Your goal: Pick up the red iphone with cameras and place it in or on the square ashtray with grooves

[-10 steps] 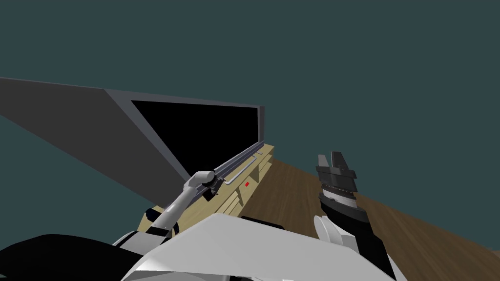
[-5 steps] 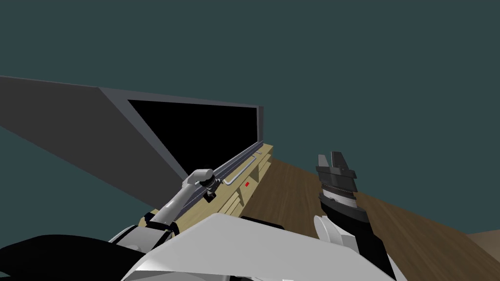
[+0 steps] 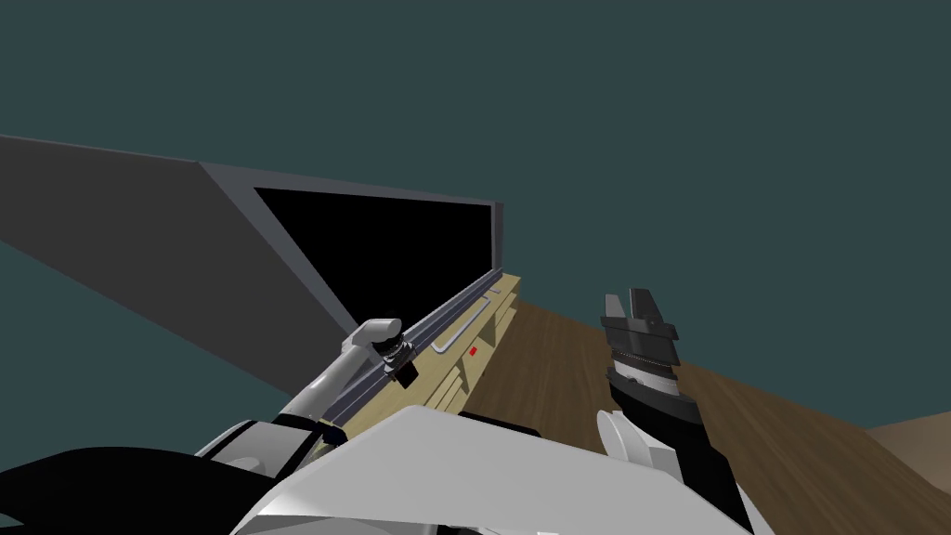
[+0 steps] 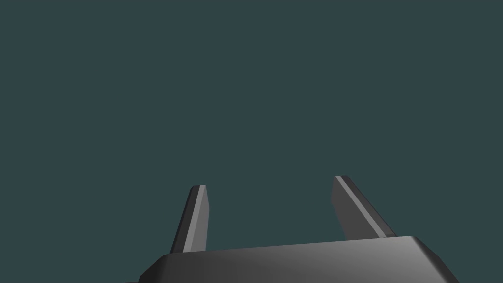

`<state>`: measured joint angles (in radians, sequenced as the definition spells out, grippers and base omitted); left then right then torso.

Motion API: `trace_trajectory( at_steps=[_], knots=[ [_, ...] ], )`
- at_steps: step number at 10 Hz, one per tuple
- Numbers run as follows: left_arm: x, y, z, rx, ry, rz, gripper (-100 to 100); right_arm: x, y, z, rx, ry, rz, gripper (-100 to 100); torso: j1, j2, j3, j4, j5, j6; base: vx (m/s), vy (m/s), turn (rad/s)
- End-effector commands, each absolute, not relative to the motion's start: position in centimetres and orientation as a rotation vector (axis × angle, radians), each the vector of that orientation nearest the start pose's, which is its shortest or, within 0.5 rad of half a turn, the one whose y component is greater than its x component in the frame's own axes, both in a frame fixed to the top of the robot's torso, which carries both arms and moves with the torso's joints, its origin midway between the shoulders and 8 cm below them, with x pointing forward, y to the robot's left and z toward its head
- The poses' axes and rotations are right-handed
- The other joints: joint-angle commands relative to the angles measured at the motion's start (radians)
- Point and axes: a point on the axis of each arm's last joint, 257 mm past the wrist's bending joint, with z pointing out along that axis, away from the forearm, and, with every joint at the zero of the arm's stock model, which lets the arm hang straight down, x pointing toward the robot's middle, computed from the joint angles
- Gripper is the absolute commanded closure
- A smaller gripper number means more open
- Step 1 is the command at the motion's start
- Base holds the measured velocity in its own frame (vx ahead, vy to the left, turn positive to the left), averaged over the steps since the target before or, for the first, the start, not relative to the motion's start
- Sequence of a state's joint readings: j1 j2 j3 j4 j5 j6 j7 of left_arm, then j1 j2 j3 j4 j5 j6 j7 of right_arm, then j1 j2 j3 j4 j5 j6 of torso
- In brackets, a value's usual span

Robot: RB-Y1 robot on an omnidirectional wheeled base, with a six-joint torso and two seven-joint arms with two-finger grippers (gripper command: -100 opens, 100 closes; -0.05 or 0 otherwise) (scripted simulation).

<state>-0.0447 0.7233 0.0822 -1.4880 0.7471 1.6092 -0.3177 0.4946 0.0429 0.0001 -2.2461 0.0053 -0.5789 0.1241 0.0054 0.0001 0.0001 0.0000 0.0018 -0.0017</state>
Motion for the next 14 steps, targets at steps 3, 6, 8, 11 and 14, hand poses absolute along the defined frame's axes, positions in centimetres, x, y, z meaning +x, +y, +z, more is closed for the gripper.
trace_trajectory(
  at_steps=[3, 6, 8, 11, 14],
  knots=[
    [29.3, 43.9, -41.2, -1.991, 2.455, -0.037, -100, 33.7, -28.1, 2.6, 0.601, 0.573, 1.193, 0, -0.004, 0.0, 0.0, 0.0, -0.001, 0.0, -0.009, 0.01, -0.038],
    [29.3, 44.1, -41.6, -1.993, 2.453, -0.037, 100, 33.7, -28.1, 2.6, 0.601, 0.573, 1.193, 0, -0.005, 0.0, 0.0, 0.0, -0.002, 0.0, -0.006, 0.006, -0.018],
    [29.2, 44.1, -41.6, -1.996, 2.452, -0.035, 100, 33.7, -28.1, 2.6, 0.601, 0.573, 1.193, 0, -0.005, -0.001, -0.001, 0.0, -0.001, 0.001, 0.0, 0.0, 0.0],
    [29.2, 44.1, -41.6, -2.0, 2.45, -0.035, 0, 33.7, -28.1, 2.6, 0.601, 0.573, 1.193, 0, -0.005, -0.002, -0.001, 0.0, -0.001, 0.002, 0.0, 0.0, 0.0],
    [29.4, 44.2, -40.5, -1.987, 2.458, -0.038, 100, 33.7, -28.1, 2.6, 0.601, 0.573, 1.193, 0, -0.006, -0.002, -0.001, 0.0, -0.002, 0.002, 0.011, -0.012, 0.038]
  ],
)
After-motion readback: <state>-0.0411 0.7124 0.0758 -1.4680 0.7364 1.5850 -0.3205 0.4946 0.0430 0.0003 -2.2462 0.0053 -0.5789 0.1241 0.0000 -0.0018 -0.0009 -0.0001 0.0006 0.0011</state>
